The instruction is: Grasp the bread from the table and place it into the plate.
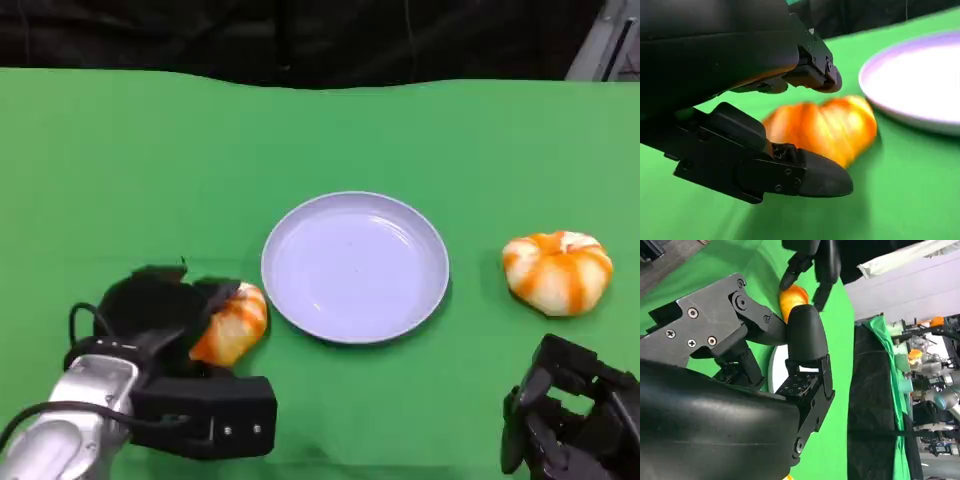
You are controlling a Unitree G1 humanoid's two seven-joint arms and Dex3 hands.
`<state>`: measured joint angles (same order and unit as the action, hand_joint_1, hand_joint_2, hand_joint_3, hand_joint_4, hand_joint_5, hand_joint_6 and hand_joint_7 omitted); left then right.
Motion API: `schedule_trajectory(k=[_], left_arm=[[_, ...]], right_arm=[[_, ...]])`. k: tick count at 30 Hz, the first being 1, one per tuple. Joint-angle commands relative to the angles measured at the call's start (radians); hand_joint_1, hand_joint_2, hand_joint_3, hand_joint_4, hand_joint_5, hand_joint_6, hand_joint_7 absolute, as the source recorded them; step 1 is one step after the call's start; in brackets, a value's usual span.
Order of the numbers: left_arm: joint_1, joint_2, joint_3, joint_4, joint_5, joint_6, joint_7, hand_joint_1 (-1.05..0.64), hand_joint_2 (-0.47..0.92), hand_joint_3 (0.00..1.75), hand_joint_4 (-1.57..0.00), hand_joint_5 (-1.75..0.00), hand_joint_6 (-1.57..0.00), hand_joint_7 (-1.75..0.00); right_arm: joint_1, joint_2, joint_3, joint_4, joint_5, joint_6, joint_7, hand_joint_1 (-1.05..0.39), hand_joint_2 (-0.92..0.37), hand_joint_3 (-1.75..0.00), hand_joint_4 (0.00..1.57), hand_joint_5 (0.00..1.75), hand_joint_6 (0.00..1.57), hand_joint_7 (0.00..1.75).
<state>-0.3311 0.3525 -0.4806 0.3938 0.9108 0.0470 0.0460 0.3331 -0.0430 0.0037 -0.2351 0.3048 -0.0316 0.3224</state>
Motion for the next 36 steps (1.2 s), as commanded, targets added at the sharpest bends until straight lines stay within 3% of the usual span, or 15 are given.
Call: schedule_trajectory(k=[1, 12, 15, 17, 19, 20, 21, 23, 24, 25, 26, 28, 31, 36], left_arm=[[-0.046, -0.015, -0.011, 0.091, -0.005, 0.011, 0.012, -0.89, 0.92, 0.31, -0.35, -0.03, -0.49, -0.02], [-0.101, -0.058, -0.029, 0.269, -0.045, -0.035, 0.096, -0.89, 0.92, 0.32, -0.36, -0.02, -0.49, -0.01], [-0.095, -0.054, -0.027, 0.276, -0.061, -0.062, 0.133, -0.80, 0.92, 0.27, -0.43, -0.04, -0.52, -0.02], [-0.096, -0.047, -0.036, 0.290, -0.053, -0.088, 0.178, -0.44, 0.92, 0.16, -0.68, -0.10, -0.66, -0.05], [-0.100, -0.050, -0.034, 0.331, -0.052, -0.131, 0.271, -0.25, 0.92, 0.12, -0.92, -0.23, -0.87, -0.10], [-0.099, -0.054, -0.027, 0.345, -0.062, -0.149, 0.303, -0.20, 0.92, 0.11, -0.97, -0.37, -0.96, -0.09], [-0.099, -0.055, -0.018, 0.354, -0.074, -0.171, 0.331, -0.20, 0.92, 0.22, -0.85, -0.89, -1.08, -0.14], [-0.098, -0.055, 0.002, 0.366, -0.106, -0.220, 0.376, -0.22, 0.92, 0.26, -0.71, -1.38, -1.11, -0.25], [-0.101, -0.053, 0.005, 0.374, -0.115, -0.237, 0.392, -0.23, 0.92, 0.30, -0.64, -1.60, -0.92, -0.71], [-0.103, -0.050, 0.010, 0.378, -0.119, -0.251, 0.410, -0.23, 0.92, 0.31, -0.61, -1.67, -0.80, -0.96], [-0.106, -0.047, 0.013, 0.382, -0.122, -0.260, 0.423, -0.23, 0.92, 0.35, -0.59, -1.71, -0.61, -1.39], [-0.103, -0.031, 0.033, 0.352, -0.131, -0.268, 0.444, -0.20, 0.92, 0.38, -0.58, -1.74, -0.48, -1.65], [-0.093, -0.012, 0.062, 0.290, -0.142, -0.257, 0.442, -0.18, 0.92, 0.37, -0.56, -1.75, -0.42, -1.74], [-0.066, 0.000, 0.110, 0.153, -0.155, -0.238, 0.419, -0.17, 0.92, 0.36, -0.58, -1.75, -0.44, -1.74]], right_arm=[[0.009, -0.010, -0.007, -0.018, 0.002, 0.004, -0.004, -0.15, -0.63, -1.08, 0.89, 1.75, 0.75, 1.64], [0.021, -0.006, 0.001, -0.034, -0.008, 0.001, -0.016, -0.16, -0.63, -1.10, 0.91, 1.75, 0.75, 1.65], [0.022, -0.004, 0.001, -0.040, -0.003, 0.011, -0.017, -0.16, -0.62, -1.10, 0.90, 1.75, 0.75, 1.65], [0.022, -0.004, 0.001, -0.040, -0.003, 0.010, -0.017, -0.16, -0.62, -1.10, 0.90, 1.75, 0.75, 1.64], [0.020, -0.004, -0.001, -0.035, 0.001, 0.005, -0.012, -0.16, -0.62, -1.10, 0.90, 1.75, 0.75, 1.64], [0.020, -0.004, -0.001, -0.033, -0.001, 0.004, -0.012, -0.16, -0.62, -1.10, 0.90, 1.75, 0.75, 1.64], [0.021, -0.005, 0.000, -0.035, -0.004, 0.005, -0.014, -0.16, -0.62, -1.10, 0.90, 1.75, 0.75, 1.64], [0.019, -0.004, -0.001, -0.035, -0.002, 0.007, -0.014, -0.16, -0.62, -1.10, 0.90, 1.75, 0.76, 1.63], [0.018, -0.004, -0.001, -0.034, 0.000, 0.009, -0.013, -0.16, -0.62, -1.10, 0.90, 1.75, 0.76, 1.63], [0.017, -0.004, -0.001, -0.034, 0.000, 0.010, -0.014, -0.16, -0.62, -1.10, 0.90, 1.75, 0.76, 1.63], [0.016, -0.005, -0.001, -0.034, -0.001, 0.010, -0.014, -0.16, -0.62, -1.10, 0.90, 1.75, 0.76, 1.63], [0.015, -0.004, -0.001, -0.031, -0.008, 0.005, -0.017, -0.16, -0.61, -1.10, 0.90, 1.75, 0.76, 1.63], [0.013, -0.003, -0.002, -0.025, -0.007, 0.002, -0.016, -0.16, -0.61, -1.09, 0.90, 1.75, 0.77, 1.62], [0.012, -0.009, -0.006, -0.025, 0.001, 0.008, -0.009, -0.16, -0.62, -1.09, 0.90, 1.75, 0.76, 1.62]])
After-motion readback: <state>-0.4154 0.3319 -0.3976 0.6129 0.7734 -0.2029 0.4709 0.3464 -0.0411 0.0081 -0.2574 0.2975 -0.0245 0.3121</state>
